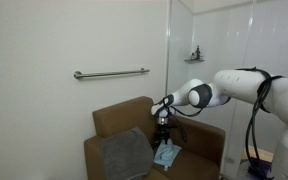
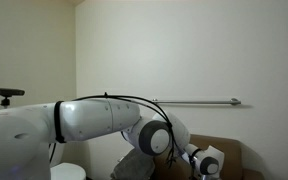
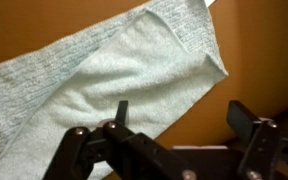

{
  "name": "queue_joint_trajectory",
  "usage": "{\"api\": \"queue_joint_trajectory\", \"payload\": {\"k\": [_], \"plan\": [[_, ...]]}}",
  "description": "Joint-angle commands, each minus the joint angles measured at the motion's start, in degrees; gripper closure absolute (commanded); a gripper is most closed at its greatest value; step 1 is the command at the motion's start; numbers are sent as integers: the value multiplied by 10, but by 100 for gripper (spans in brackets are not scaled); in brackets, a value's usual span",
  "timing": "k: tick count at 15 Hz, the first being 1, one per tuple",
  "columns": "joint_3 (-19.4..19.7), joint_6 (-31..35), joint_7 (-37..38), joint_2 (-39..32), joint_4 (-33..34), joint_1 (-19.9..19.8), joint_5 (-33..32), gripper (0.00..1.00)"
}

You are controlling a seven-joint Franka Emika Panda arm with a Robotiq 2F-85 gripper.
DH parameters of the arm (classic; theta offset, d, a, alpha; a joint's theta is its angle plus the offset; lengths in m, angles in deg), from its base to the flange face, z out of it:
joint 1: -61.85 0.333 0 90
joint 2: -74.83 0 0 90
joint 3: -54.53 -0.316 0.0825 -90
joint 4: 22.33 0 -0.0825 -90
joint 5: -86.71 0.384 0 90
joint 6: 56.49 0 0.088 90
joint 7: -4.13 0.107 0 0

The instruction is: Put the towels on the arm rest

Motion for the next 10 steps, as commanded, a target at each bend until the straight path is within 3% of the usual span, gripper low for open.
{"api": "queue_joint_trajectory", "payload": {"k": [1, 10], "plan": [[17, -41, 45, 0, -19, 11, -6, 0], [32, -25, 77, -1, -57, 14, -4, 0]]}}
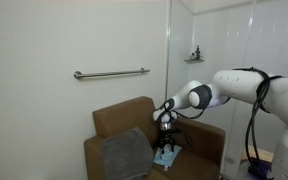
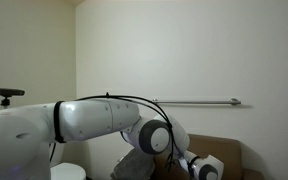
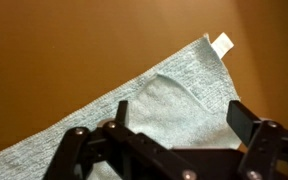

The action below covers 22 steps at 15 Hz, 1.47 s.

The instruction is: Put the towels on the arm rest

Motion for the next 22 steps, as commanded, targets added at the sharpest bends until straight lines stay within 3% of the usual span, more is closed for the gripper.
{"api": "queue_joint_trajectory", "payload": {"k": [1, 6, 7, 8, 15, 16, 17, 19, 22], "plan": [[9, 16, 35, 0, -8, 10, -4, 0], [26, 4, 65, 0, -8, 38, -24, 0], [29, 2, 68, 0, -10, 44, -30, 25], [31, -1, 69, 0, -11, 49, -34, 26], [35, 18, 67, 0, -22, 67, -59, 74], [34, 38, 70, 0, -24, 67, -57, 45], [33, 63, 69, 0, -25, 67, -56, 34], [26, 128, 58, 0, -31, 66, -54, 28], [27, 217, 66, 0, -46, 74, -56, 9]]}}
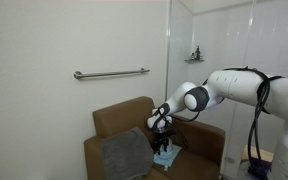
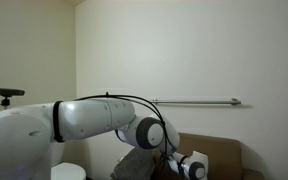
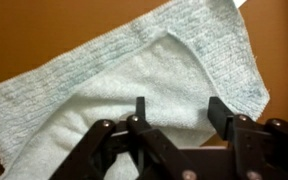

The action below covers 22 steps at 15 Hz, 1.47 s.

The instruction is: Put the towels on the arm rest

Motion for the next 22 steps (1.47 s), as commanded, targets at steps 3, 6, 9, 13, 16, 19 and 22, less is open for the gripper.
{"api": "queue_joint_trajectory", "payload": {"k": [3, 6, 9, 13, 16, 19, 22], "plan": [[3, 109, 17, 0, -28, 16, -12, 0], [3, 82, 11, 0, -27, 21, -14, 0], [-10, 14, -27, 0, -21, 14, -22, 0], [-7, -51, -36, 0, -23, 15, -28, 0], [-4, -57, -21, 0, -25, 16, -27, 0], [-2, -40, -12, 0, -27, 17, -25, 0], [-6, -9, -14, 0, -29, 15, -23, 0]]}}
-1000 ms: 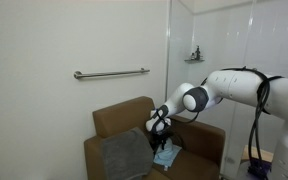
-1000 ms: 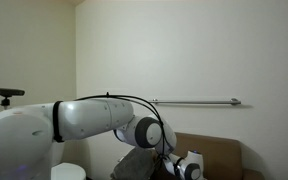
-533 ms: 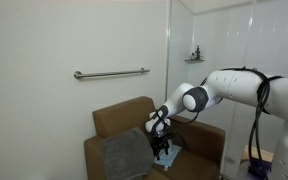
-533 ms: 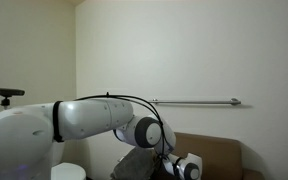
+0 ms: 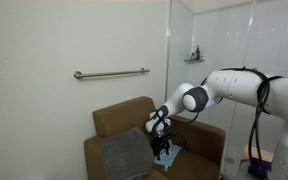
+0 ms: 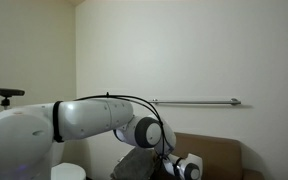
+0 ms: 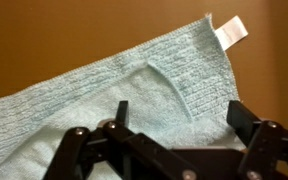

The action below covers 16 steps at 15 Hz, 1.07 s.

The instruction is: Put the towels on the arm rest

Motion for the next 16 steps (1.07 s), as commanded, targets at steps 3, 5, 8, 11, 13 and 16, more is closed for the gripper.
{"api": "queue_joint_trajectory", "payload": {"k": [3, 5, 8, 11, 13, 16], "plan": [[-6, 43, 2, 0, -6, -6, -3, 0], [-7, 46, 1, 0, -6, -5, -3, 25], [-8, 62, 2, 0, -7, -6, -2, 40], [-6, 74, 6, 0, -8, -4, -3, 59], [-6, 79, 6, 0, -8, -4, -3, 73], [-6, 78, 4, 0, -7, -4, -4, 93]]}}
